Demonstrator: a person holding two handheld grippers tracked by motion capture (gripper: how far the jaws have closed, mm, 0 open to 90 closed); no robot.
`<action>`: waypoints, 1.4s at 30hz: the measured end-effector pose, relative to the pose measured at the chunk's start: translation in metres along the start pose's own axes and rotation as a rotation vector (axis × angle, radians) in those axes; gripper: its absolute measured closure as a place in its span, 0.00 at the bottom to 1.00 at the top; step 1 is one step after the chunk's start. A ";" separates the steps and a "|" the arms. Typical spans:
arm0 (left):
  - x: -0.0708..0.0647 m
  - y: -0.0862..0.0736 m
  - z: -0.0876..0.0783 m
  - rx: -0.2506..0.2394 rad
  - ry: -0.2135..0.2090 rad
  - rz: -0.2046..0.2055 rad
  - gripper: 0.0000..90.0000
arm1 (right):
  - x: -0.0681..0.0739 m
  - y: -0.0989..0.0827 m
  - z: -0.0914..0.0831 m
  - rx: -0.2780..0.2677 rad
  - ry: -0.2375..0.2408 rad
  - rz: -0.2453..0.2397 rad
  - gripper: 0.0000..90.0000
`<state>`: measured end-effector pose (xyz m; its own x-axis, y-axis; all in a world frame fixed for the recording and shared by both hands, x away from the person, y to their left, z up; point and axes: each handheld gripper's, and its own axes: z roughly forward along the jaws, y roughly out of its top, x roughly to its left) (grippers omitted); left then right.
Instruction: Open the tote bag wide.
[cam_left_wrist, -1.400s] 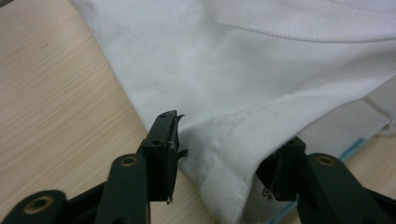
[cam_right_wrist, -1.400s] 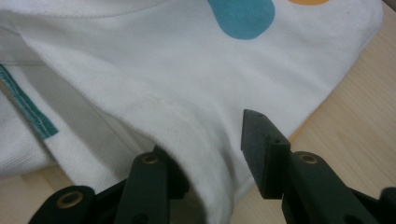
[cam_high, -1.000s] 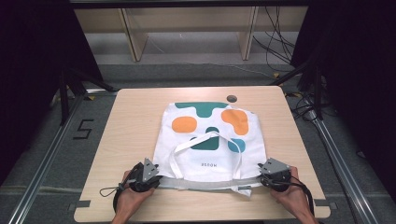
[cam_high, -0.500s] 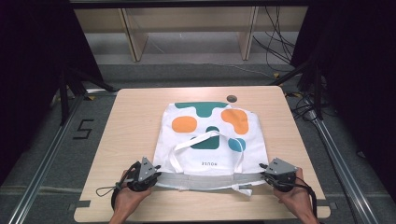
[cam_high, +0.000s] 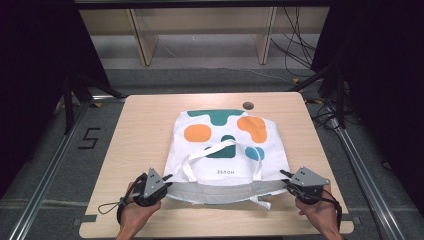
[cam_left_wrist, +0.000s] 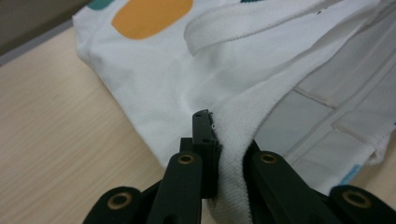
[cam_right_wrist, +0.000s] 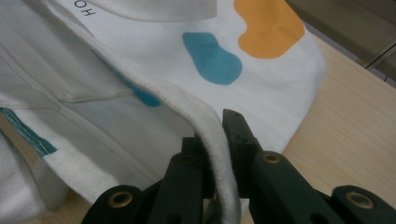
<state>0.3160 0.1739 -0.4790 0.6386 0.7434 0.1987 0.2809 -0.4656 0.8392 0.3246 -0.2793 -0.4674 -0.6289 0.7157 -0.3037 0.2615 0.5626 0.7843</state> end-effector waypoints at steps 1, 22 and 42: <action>0.000 0.002 -0.002 -0.018 0.002 0.005 0.95 | 0.000 0.001 -0.002 -0.007 -0.002 0.010 0.95; 0.016 0.069 -0.046 -0.233 0.068 0.038 0.96 | -0.030 0.058 -0.037 -0.181 -0.025 -0.009 0.98; 0.021 0.126 -0.097 -0.441 0.102 0.048 0.96 | -0.043 0.115 -0.107 -0.324 -0.080 -0.057 0.98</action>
<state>0.2950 0.1777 -0.3200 0.5631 0.7798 0.2735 -0.0937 -0.2686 0.9587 0.3034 -0.2899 -0.3066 -0.5729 0.7243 -0.3835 -0.0268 0.4511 0.8921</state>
